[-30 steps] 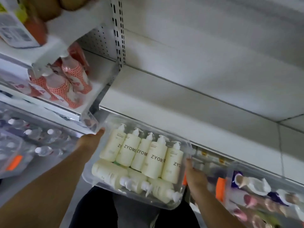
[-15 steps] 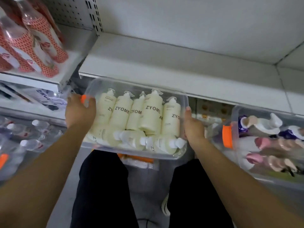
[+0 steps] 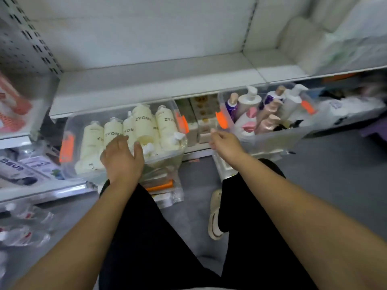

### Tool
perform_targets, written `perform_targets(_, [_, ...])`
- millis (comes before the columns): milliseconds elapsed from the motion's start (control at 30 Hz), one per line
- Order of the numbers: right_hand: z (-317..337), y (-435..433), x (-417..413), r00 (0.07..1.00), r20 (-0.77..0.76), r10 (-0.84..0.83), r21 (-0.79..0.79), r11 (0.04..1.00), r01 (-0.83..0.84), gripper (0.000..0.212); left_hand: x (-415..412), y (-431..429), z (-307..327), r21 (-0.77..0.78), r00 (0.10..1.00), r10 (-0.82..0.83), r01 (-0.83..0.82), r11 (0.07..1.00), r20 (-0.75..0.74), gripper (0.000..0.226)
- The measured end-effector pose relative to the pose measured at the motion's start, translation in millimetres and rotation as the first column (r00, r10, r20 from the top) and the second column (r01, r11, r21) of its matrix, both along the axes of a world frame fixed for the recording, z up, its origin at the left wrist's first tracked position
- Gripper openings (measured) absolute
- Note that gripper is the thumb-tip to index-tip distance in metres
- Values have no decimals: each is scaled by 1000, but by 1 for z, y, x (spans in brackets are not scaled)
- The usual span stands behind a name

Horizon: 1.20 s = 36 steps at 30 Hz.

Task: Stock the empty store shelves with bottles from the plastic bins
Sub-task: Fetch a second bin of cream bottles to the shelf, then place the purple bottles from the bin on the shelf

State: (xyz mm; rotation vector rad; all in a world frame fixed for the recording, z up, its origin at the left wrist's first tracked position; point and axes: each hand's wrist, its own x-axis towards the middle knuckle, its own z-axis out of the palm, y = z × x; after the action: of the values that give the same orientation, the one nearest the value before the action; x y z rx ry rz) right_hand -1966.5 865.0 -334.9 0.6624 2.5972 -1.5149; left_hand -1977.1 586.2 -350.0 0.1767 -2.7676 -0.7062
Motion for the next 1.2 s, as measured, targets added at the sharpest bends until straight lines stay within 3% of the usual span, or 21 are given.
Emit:
perform_targets(133, [20,43,33,998,-55,-45,118,992,51,45,3,58,20,-88,960,-266,273,958,85,56])
perform_targets(267, [26,97,44,997,-59,-50,274,960,64,34,2,106,39,-57,945,-318,322,945,72,46])
perform_targets(367, [26,134,46,986,-120,-120,257,955,147,29,-4,144,51,4,930,-364,365,931,57,43])
perform_targets(467, [21,169,46,969,-162,-189,191,957,218,15,-6,192,56,142,925,-378,370,918,36,40])
perform_targets(633, [23,217,32,932,-193,-308,111,936,333,16,-29,274,51,400,934,-329,250,881,141,33])
perform_targets(733, [19,246,23,892,-197,-407,45,905,423,15,-53,317,45,510,945,-283,165,844,162,40])
perform_targets(833, [13,273,4,863,-190,-467,5,879,477,17,-85,345,35,555,968,-205,91,827,147,37])
perform_targets(933, [1,290,-21,855,-190,-483,-33,873,486,15,-123,359,16,565,984,-157,83,821,85,53])
perform_targets(1033, [-13,302,-54,863,-188,-469,-35,881,472,12,-161,374,11,563,977,-212,156,811,35,52])
perform_targets(1200, [-28,315,-118,894,-213,-395,125,896,426,33,-210,405,12,495,929,-364,285,821,68,46])
